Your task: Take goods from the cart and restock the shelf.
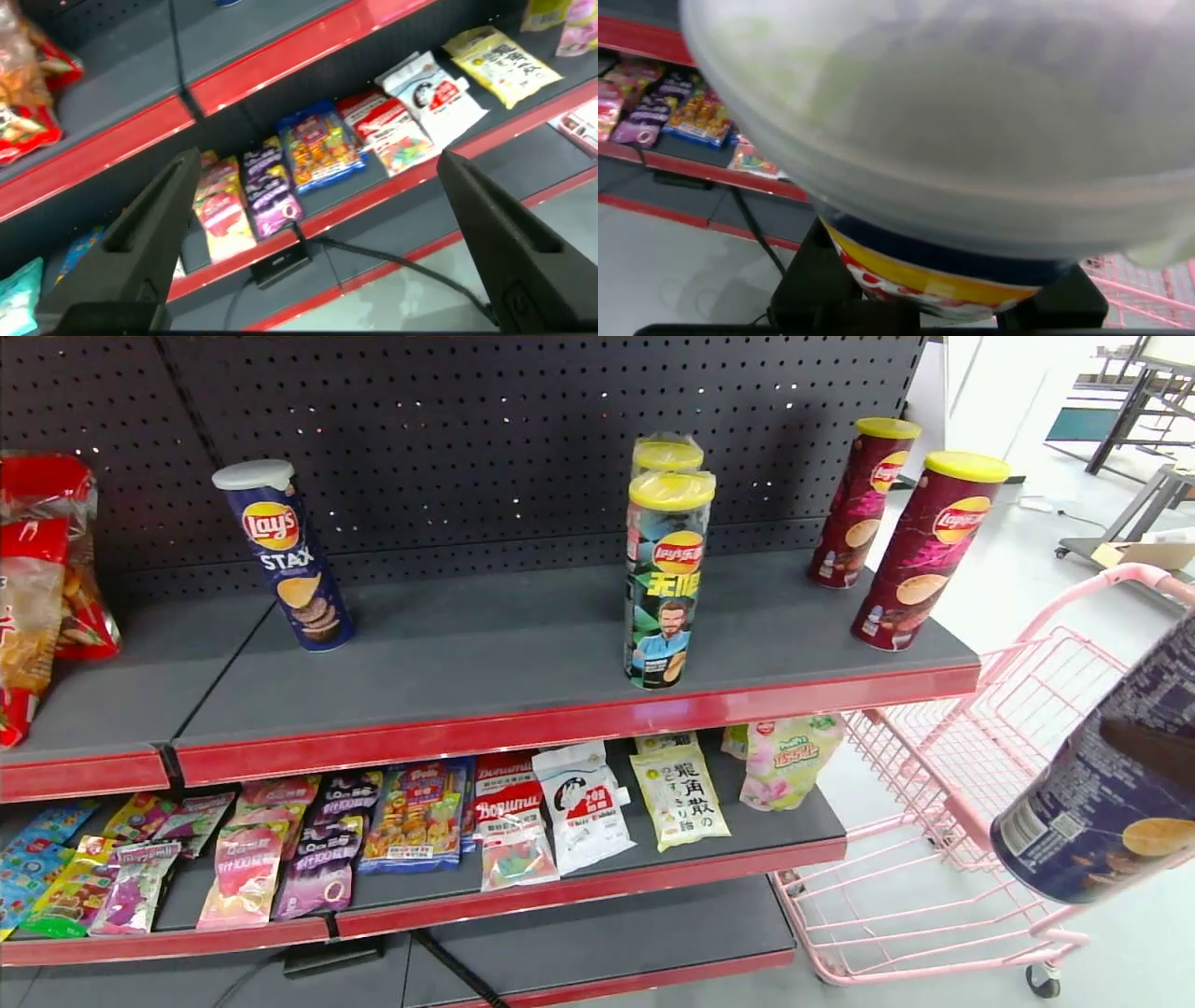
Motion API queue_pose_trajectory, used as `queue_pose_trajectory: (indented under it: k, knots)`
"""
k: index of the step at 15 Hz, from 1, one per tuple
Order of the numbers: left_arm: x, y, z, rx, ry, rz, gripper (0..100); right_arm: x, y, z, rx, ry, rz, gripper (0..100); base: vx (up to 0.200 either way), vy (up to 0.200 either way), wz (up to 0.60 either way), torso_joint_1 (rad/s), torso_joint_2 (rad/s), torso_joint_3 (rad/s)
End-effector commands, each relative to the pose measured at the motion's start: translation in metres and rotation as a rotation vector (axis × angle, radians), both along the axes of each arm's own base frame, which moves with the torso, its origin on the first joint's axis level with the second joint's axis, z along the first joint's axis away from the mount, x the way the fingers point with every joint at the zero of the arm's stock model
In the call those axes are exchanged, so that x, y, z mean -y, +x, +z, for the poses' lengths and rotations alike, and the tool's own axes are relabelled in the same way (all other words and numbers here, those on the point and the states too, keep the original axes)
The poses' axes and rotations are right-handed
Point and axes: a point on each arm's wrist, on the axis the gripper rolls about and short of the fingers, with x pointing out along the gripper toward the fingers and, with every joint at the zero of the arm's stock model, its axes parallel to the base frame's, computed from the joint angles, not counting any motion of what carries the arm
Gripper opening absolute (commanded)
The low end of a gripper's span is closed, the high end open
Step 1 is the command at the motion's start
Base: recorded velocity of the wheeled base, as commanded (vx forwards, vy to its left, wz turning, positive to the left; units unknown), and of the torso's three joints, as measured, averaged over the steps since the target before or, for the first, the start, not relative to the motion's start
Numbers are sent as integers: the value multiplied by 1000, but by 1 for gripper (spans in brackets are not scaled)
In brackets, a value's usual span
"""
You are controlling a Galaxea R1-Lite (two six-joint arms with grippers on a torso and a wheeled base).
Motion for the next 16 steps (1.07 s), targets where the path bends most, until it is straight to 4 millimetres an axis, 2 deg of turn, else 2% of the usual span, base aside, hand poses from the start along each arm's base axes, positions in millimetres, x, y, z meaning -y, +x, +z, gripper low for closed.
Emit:
queue_pose_trajectory:
  k: [1,6,9,16]
  knots:
    - [0,0,0,1,0,0,100,-6,2,3,0,0,59,0,0,200,0,2,-2,2]
    - [0,-1,0,10,-1,1,100,-16,17,3,-31,-23,224,0,0,200,0,0,5,3]
    - [0,-1,0,10,-1,1,100,-23,30,12,0,-16,250,0,0,200,0,9,1,1]
    - [0,-2,0,11,-1,1,100,-39,30,10,-6,-32,359,0,0,200,0,2,1,0]
